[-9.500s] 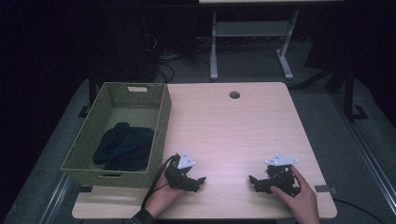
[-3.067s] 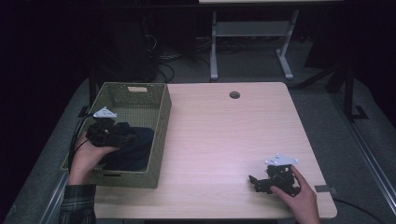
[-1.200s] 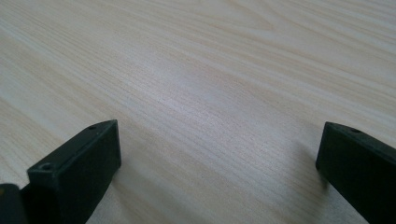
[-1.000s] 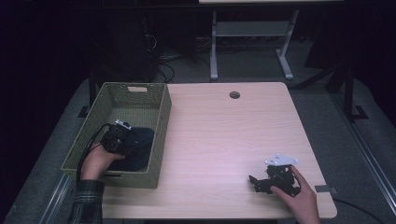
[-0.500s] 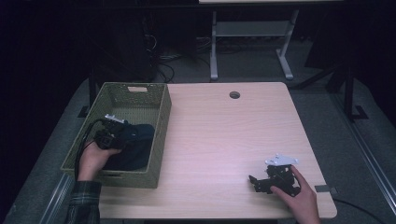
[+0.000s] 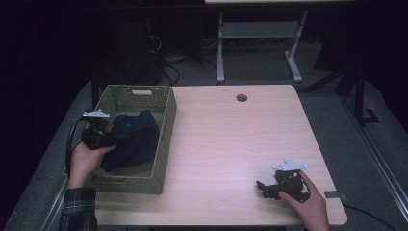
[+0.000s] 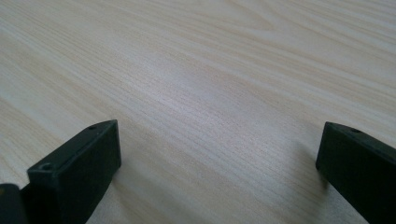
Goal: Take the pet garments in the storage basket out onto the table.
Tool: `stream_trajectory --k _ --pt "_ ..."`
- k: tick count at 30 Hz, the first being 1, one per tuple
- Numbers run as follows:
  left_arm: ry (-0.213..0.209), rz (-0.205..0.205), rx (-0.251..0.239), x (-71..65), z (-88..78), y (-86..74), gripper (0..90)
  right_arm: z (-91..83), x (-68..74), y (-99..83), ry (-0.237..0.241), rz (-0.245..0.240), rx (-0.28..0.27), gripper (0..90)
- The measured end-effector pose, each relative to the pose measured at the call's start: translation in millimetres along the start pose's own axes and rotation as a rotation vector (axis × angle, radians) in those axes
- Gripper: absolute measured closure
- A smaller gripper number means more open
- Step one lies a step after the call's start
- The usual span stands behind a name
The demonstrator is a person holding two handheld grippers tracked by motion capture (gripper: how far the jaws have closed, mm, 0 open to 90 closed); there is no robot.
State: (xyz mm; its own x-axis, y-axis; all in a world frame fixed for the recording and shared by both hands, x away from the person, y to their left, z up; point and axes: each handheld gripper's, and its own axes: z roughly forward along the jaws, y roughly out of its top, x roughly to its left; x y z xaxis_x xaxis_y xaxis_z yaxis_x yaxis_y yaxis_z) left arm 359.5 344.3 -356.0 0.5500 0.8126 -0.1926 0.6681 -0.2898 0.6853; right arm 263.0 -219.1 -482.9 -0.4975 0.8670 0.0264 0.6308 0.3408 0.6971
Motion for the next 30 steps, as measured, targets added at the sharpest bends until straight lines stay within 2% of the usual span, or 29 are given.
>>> stream_trajectory --k 8,12,14,18,30 --pt "-0.01 0.0 -0.086 -3.8 -20.2 5.5 67.7 0.0 0.0 0.0 0.0 0.0 0.0 0.0" --pt "-0.018 0.009 -0.108 -6.8 -25.4 9.2 67.7 0.1 0.0 0.1 0.001 0.0 0.001 0.0" --pt "-0.04 0.023 -0.127 -10.9 -29.5 13.2 67.7 0.1 -0.1 0.1 0.001 0.0 0.001 0.0" --pt "-0.056 0.043 -0.14 -16.3 -32.4 18.3 67.7 0.1 -0.2 0.2 0.001 -0.001 0.0 0.0" --pt "-0.14 0.112 -0.219 -44.9 -43.5 40.1 67.7 0.2 -0.2 0.2 0.002 -0.001 0.0 0.0"
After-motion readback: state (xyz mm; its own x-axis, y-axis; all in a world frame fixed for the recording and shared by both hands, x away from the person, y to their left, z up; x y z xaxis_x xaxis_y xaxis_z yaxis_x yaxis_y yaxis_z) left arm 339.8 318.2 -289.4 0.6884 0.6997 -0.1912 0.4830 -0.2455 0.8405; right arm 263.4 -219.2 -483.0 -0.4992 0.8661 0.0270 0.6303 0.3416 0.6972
